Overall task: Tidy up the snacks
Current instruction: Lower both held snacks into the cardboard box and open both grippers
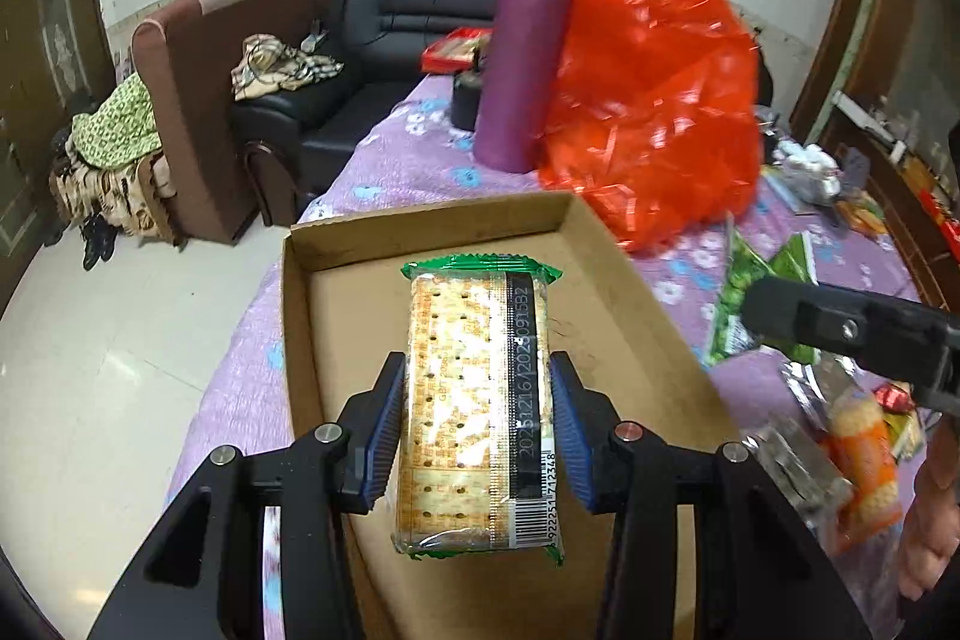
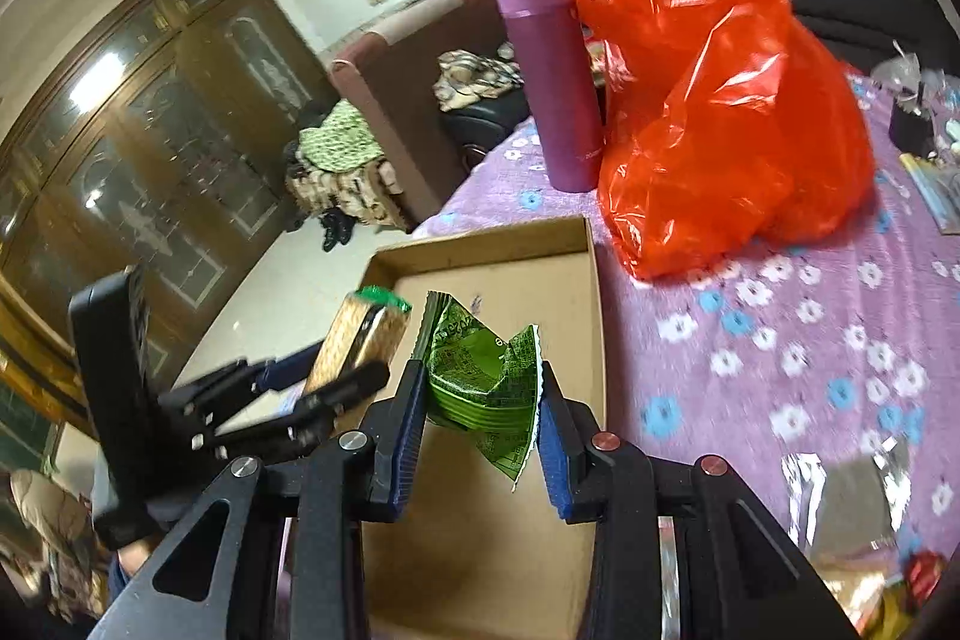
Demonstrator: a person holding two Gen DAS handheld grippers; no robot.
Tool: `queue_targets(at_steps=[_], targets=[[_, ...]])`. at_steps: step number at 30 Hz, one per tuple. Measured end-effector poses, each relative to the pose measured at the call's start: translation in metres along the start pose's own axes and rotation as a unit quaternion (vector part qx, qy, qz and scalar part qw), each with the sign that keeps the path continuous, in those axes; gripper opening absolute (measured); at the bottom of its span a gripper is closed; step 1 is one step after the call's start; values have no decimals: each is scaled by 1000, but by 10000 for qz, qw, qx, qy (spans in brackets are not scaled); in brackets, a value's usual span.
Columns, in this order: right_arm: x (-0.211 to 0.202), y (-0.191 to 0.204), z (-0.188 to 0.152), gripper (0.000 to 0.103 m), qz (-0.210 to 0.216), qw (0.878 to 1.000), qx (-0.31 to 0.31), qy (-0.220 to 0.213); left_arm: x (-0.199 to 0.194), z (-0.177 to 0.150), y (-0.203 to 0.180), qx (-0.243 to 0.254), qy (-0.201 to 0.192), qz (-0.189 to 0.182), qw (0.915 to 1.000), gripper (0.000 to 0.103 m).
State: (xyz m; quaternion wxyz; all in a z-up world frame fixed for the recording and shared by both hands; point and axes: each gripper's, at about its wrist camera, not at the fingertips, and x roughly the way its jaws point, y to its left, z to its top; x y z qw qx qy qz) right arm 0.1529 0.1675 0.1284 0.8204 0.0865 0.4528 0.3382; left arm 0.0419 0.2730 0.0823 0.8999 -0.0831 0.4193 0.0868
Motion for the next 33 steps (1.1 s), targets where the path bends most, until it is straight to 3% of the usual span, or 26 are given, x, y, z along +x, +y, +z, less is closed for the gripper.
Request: queue_targets(at_steps=[8, 16, 24, 33], targets=[[64, -16, 19, 38, -184, 9986, 415, 274, 44, 8, 13, -160, 395, 218, 9989, 45], [102, -19, 27, 38, -335, 9973, 472, 443, 59, 8, 15, -170, 515, 316, 9980, 45], [116, -25, 23, 39, -418, 9962, 511, 567, 57, 9, 13, -81, 418, 420, 9982, 45], [98, -23, 23, 40, -384, 9978, 393, 384, 45, 7, 4, 99, 218, 587, 9980, 46]])
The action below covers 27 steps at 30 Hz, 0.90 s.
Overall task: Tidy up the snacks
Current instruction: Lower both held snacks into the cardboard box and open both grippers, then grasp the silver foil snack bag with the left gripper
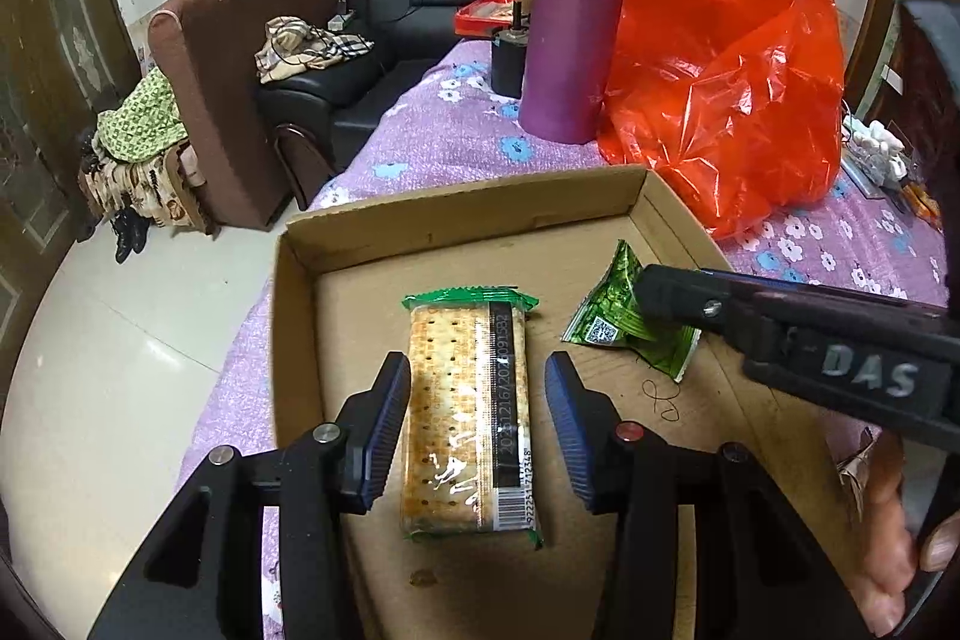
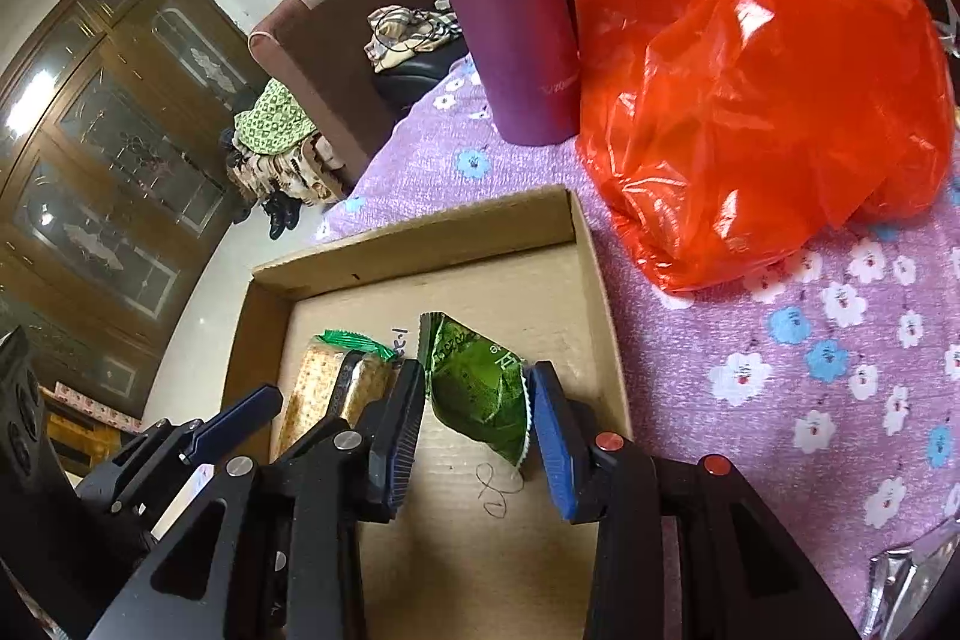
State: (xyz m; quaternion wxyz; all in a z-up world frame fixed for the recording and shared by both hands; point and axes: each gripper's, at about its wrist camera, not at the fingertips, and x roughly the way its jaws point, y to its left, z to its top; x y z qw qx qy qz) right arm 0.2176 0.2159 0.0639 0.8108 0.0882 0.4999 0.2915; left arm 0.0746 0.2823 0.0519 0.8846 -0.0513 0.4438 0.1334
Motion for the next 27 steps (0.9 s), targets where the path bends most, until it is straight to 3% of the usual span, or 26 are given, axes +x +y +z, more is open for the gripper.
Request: queue_targets(at_steps=[9, 18, 21, 23, 27], targets=[[-44, -3, -15, 40, 225, 9995, -13, -240, -30, -8, -8, -25, -235, -89, 9997, 47], [-81, -21, -59, 42, 472, 9984, 240, -213, -66, -27, -27, -19, -511, -327, 9982, 51], [-95, -34, -80, 59, 297, 9983, 496, -94, -76, -34, -36, 23, -550, -390, 9977, 51], [-109, -45, -91, 61, -10, 9975, 707, -17, -85, -38, -45, 95, -618, -445, 9971, 51], [-153, -84, -105, 62, -223, 9925, 1204, -43, -107, -44, -67, 250, -749, -616, 9950, 51]])
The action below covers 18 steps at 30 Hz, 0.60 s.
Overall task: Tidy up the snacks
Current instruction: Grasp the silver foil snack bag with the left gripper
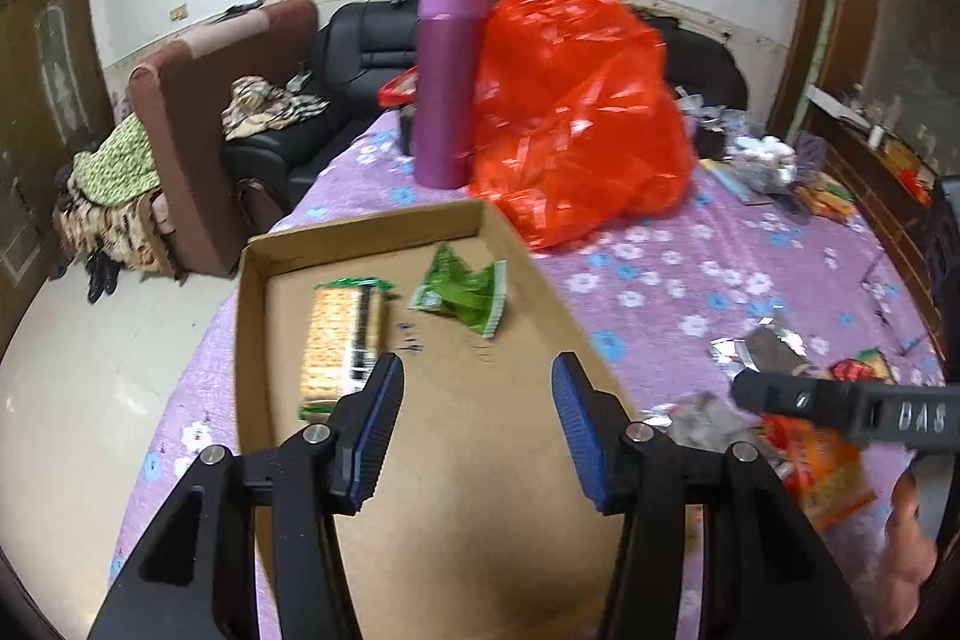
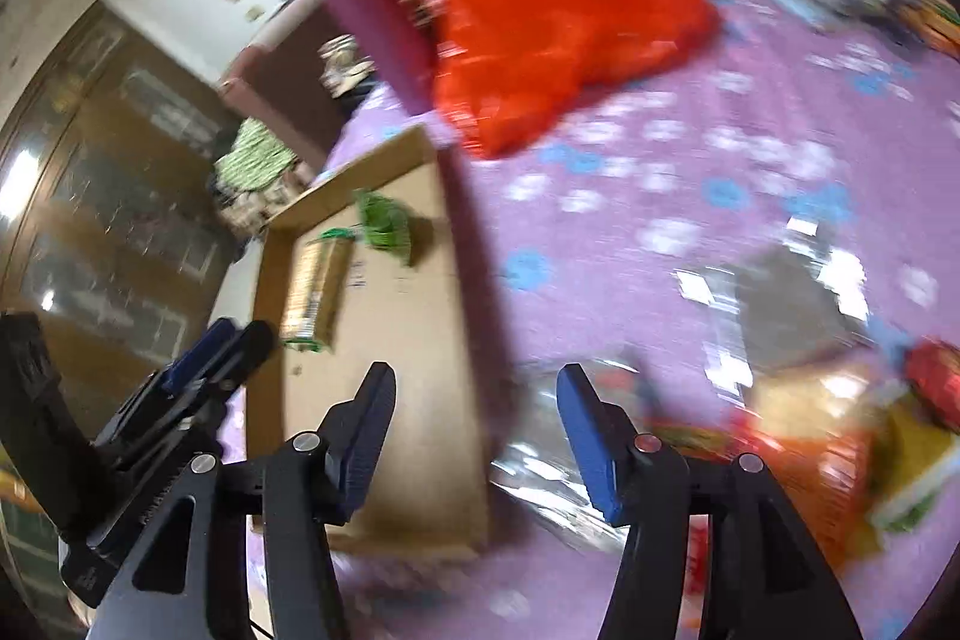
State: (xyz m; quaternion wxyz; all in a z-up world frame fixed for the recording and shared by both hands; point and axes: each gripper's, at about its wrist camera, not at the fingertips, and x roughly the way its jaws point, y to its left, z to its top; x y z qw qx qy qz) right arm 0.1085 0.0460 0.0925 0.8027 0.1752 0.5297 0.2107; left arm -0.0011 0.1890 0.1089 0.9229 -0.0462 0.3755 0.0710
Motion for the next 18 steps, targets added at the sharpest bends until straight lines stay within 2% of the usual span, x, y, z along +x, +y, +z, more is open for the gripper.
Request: queue_targets(at_steps=[2, 4, 6, 7, 11, 14, 18], targets=[[-21, -20, -1, 65, 96, 9995, 264, -125, -8, -1, -12, 72, -59, -89, 9999, 51], [-53, -40, -5, 69, 246, 9973, 479, -508, -15, -3, -24, 116, -89, -270, 9995, 51], [-80, -60, -11, 85, 482, 9933, 653, -826, -20, -5, -38, 175, -92, -470, 9987, 52], [-90, -69, -12, 87, 576, 9909, 761, -949, -22, -6, -45, 225, -92, -530, 9983, 53], [-125, -105, -29, 87, 496, 9841, 886, -1456, -25, -16, -76, 424, -48, -754, 9962, 54], [-132, -126, -38, 87, 447, 9812, 1097, -1522, -25, -23, -91, 522, -11, -817, 9953, 54], [-139, -156, -51, 87, 679, 9738, 1411, -1651, -15, -28, -99, 415, 159, -820, 9956, 54]])
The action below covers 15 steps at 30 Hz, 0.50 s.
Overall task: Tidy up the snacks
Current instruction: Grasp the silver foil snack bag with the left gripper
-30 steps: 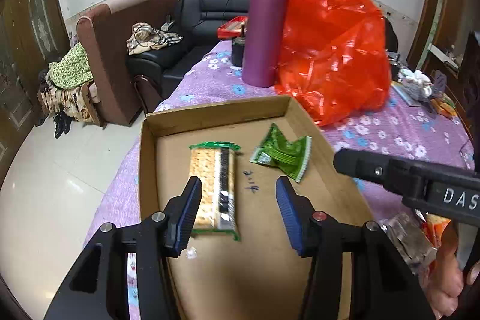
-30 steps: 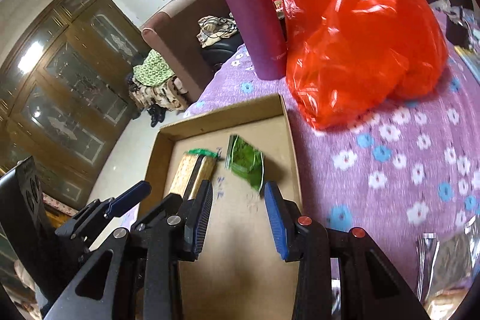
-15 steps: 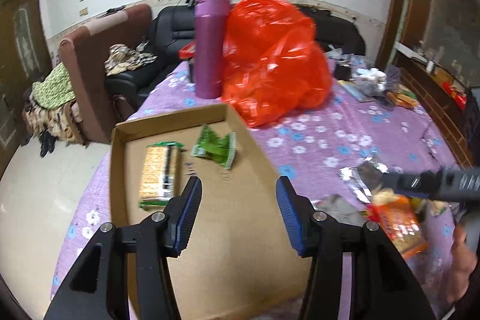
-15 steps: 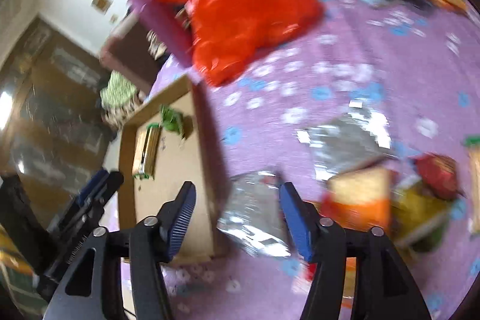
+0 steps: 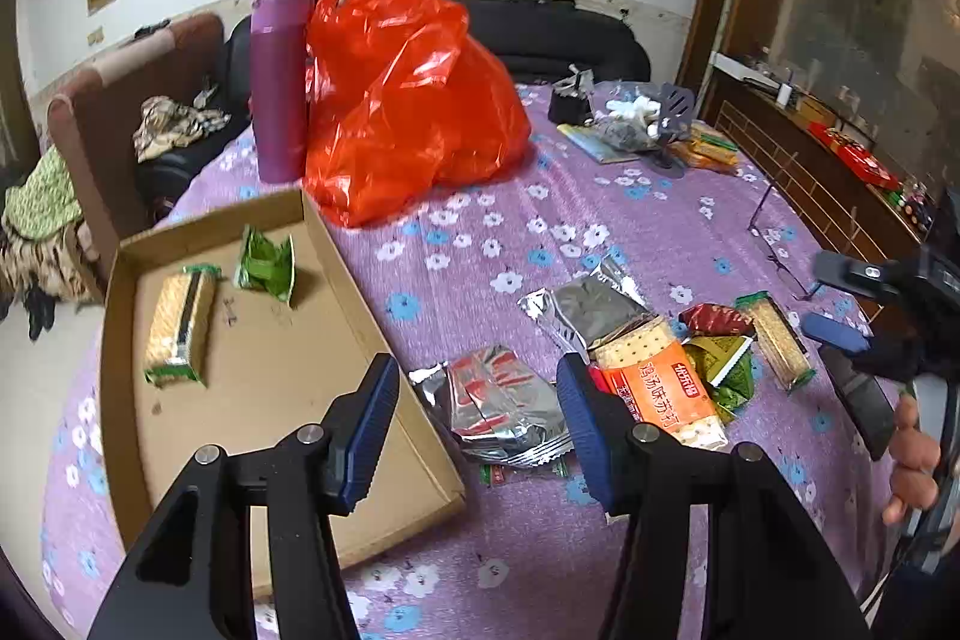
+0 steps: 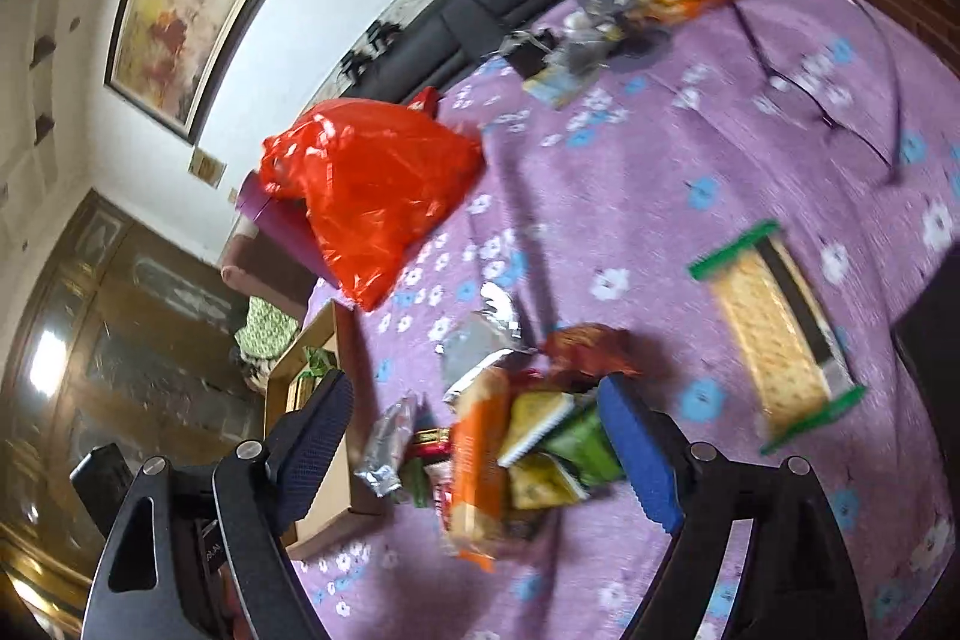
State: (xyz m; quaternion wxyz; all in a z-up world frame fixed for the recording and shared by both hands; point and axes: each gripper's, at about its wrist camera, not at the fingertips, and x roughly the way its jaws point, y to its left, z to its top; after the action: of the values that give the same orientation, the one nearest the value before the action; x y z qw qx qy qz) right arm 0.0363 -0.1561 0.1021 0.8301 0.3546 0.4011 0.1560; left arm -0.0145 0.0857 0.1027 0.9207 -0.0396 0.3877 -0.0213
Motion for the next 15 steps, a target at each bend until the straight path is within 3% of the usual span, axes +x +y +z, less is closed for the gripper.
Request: queue_targets(at_steps=[3, 5, 10, 15], targets=[[-5, -14, -4, 87, 580, 9971, 496, 47, 9, 0, -1, -88, 138, 26, 9999, 54], [-15, -19, -1, 87, 639, 9962, 590, -57, 15, 1, -3, -117, 230, 3, 9997, 54], [-30, -25, 16, 87, -148, 9991, 209, -327, 37, 4, -9, -217, 666, -183, 9974, 54], [-25, -41, 19, 87, -206, 9994, 104, -259, 63, 13, -15, -216, 1086, -72, 9938, 54]])
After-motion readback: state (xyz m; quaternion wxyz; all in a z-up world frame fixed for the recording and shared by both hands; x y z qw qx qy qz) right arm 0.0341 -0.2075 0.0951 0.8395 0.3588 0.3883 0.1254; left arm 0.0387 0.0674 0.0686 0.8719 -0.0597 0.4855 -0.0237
